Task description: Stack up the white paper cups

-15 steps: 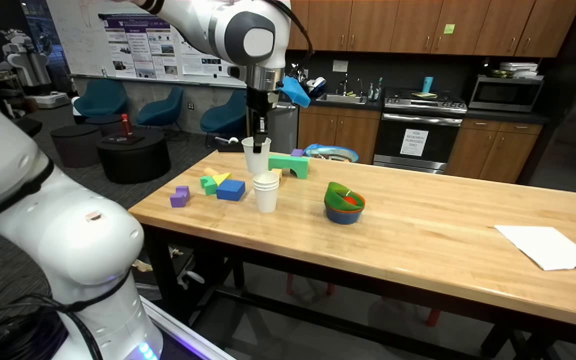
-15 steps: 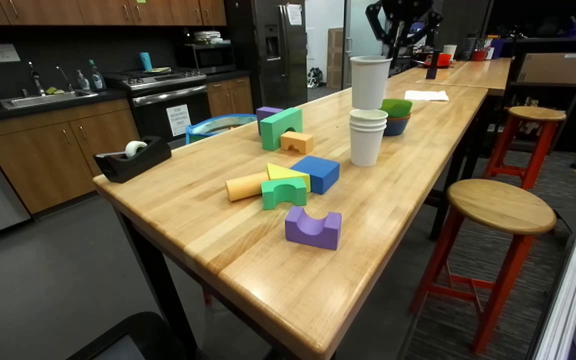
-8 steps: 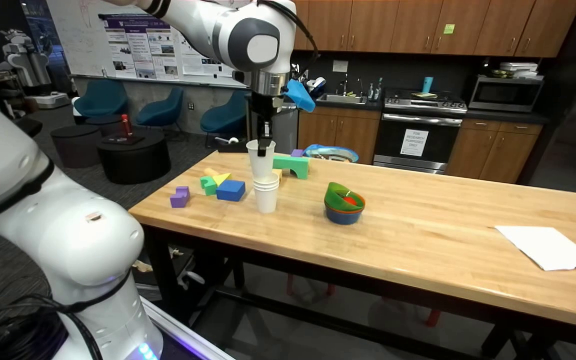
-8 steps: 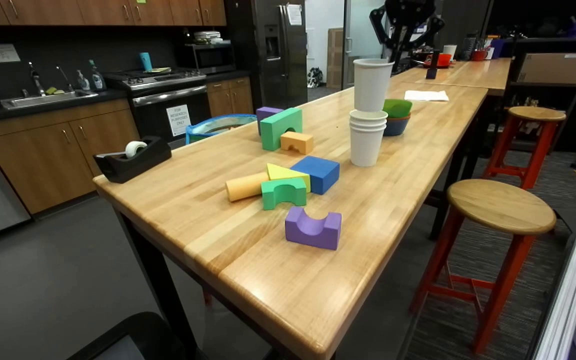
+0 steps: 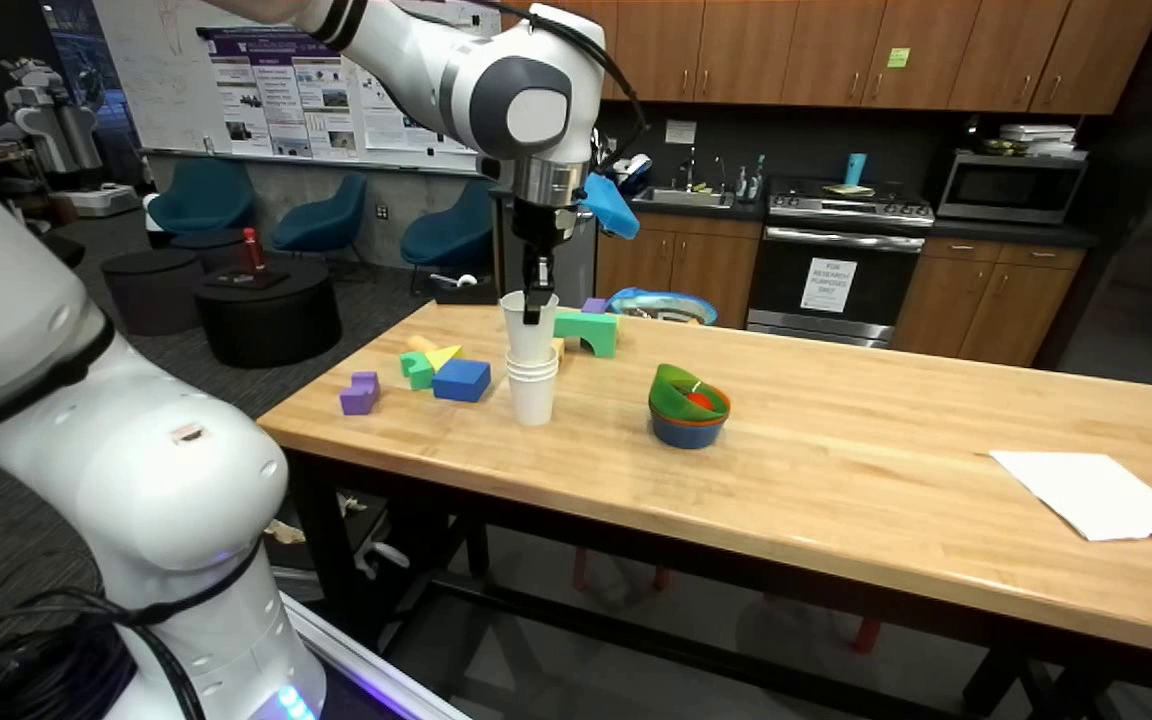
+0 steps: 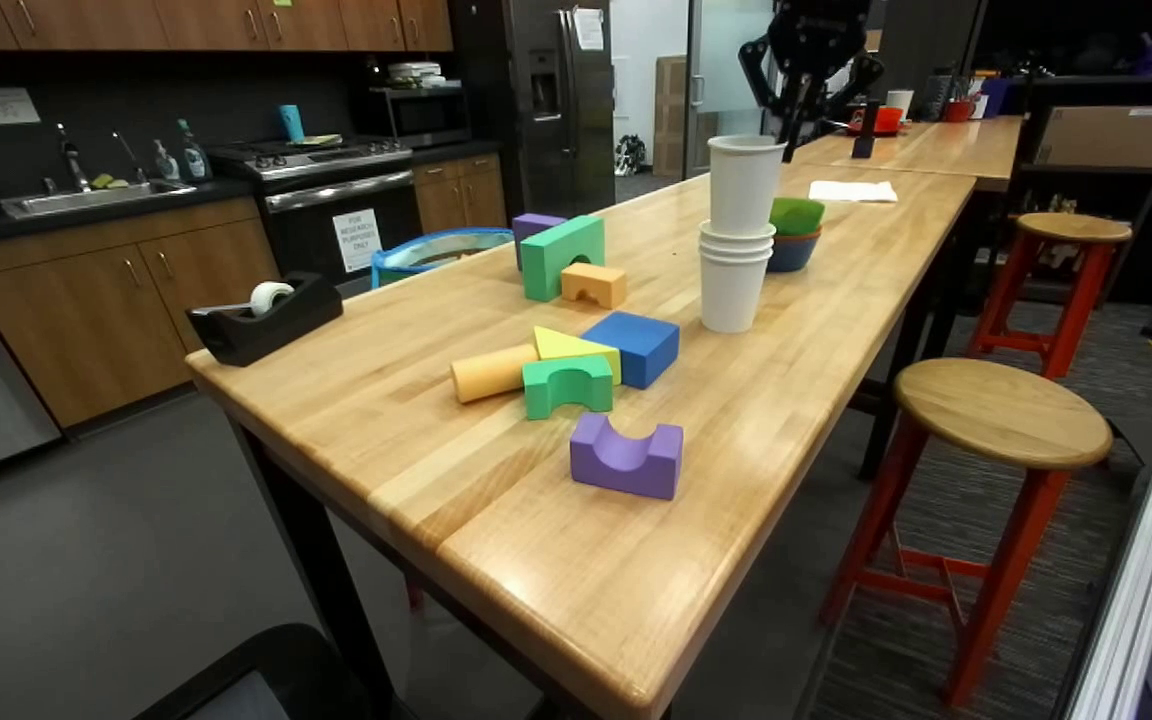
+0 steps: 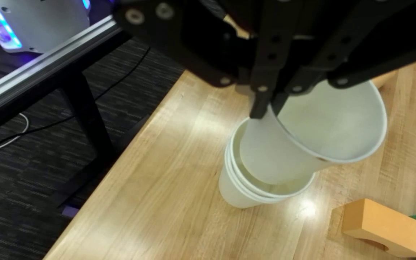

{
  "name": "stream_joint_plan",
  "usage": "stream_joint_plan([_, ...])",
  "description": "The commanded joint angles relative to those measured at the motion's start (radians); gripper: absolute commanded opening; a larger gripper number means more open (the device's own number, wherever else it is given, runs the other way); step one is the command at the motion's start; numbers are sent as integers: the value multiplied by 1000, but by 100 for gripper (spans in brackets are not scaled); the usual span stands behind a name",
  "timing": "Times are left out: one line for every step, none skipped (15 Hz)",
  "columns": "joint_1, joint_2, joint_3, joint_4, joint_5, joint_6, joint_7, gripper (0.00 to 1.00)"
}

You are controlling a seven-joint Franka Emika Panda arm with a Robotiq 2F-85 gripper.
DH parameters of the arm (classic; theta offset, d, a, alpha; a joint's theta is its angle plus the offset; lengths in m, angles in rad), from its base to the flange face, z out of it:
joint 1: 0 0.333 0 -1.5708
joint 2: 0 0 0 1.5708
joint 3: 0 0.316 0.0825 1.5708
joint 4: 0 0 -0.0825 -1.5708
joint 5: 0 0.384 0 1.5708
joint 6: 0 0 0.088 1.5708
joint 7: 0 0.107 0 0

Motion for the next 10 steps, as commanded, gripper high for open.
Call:
stream_joint_plan([5, 44, -7, 20, 9, 22, -17, 28])
stream_joint_plan([5, 51, -6, 21, 9, 26, -17, 29])
stream_joint_plan([5, 59, -6, 22, 10, 28, -20, 34])
stream_joint_plan([5, 66, -6, 25, 12, 30, -23, 40])
stream_joint_plan([4, 70, -6, 26, 12, 28, -25, 45])
stream_joint_plan([3, 72, -5, 26, 13, 29, -27, 52])
stream_joint_plan([2, 75, -5, 27, 14, 31, -29, 58])
stream_joint_plan([1, 74, -5, 27, 14, 29, -31, 66])
stream_joint_plan([1, 75, -5, 28, 16, 30, -32, 73])
stream_joint_plan([2, 74, -5, 30, 21, 27, -35, 79])
